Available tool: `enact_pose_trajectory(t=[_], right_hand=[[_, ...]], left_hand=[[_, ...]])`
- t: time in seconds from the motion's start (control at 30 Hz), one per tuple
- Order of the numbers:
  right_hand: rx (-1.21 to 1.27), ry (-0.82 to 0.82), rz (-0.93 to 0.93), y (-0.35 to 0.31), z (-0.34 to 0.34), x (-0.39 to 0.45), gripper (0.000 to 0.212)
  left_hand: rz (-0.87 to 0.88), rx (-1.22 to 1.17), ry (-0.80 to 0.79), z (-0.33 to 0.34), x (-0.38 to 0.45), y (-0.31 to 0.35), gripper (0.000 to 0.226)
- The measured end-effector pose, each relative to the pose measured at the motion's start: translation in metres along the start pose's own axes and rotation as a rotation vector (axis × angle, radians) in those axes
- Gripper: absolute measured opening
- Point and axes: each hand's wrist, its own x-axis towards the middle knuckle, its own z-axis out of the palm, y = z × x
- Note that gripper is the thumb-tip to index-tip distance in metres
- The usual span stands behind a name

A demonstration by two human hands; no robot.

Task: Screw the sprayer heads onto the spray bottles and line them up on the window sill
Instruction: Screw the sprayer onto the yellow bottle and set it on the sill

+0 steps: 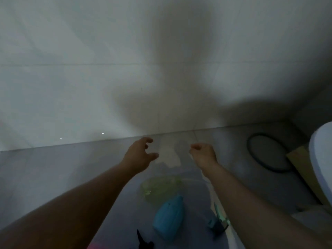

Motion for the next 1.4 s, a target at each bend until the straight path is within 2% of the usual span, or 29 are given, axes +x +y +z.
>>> enact_pose_trajectory(t=[0.13,0.33,0.43,0.6,0.67,0.77,0.87,1.0,1.13,1.23,1.3,1.37,1.4], right_hand=[[-0.047,0.009,0.100,0.048,0.003,0.008,0.031],[-0.141,0.130,0.214,0.086,-0.015,0.018,0.033],[-0.173,0.187,0.296,0.104,-0.028,0.023,0.043],[-0.279,0.281,0.548,0.129,-0.043,0.028,0.058],[-0.284,0.227,0.617,0.140,-0.044,0.031,0.058],[-0.338,0.082,0.621,0.150,-0.038,0.035,0.053],[-0.415,0.042,0.605,0.149,-0.031,0.038,0.061],[-0.335,-0.014,0.547,0.140,-0.015,0.034,0.070],[-0.226,-0.005,0.429,0.125,0.010,0.030,0.039],[-0.018,-0.030,0.369,0.112,0.026,0.025,0.011],[0.062,-0.044,0.364,0.109,0.034,0.025,0.015],[0.132,-0.047,0.370,0.107,0.040,0.025,0.010],[0.159,-0.055,0.389,0.107,0.041,0.026,0.015]], left_hand=[[-0.073,0.030,-0.083,0.027,0.001,-0.020,0.068],[-0.247,0.057,-0.162,0.052,0.005,-0.045,0.085],[-0.345,0.015,-0.193,0.062,0.009,-0.053,0.098],[-0.474,-0.092,-0.217,0.074,0.014,-0.059,0.113],[-0.513,-0.141,-0.233,0.079,0.013,-0.060,0.116],[-0.542,-0.160,-0.268,0.086,0.012,-0.064,0.118],[-0.543,-0.188,-0.265,0.091,0.013,-0.071,0.117],[-0.505,-0.295,-0.253,0.093,0.017,-0.078,0.118],[-0.464,-0.381,-0.276,0.096,0.017,-0.081,0.115],[-0.446,-0.421,-0.269,0.095,0.019,-0.082,0.104],[-0.451,-0.444,-0.269,0.093,0.021,-0.083,0.098],[-0.451,-0.473,-0.264,0.090,0.023,-0.085,0.084],[-0.451,-0.491,-0.260,0.089,0.024,-0.086,0.078]])
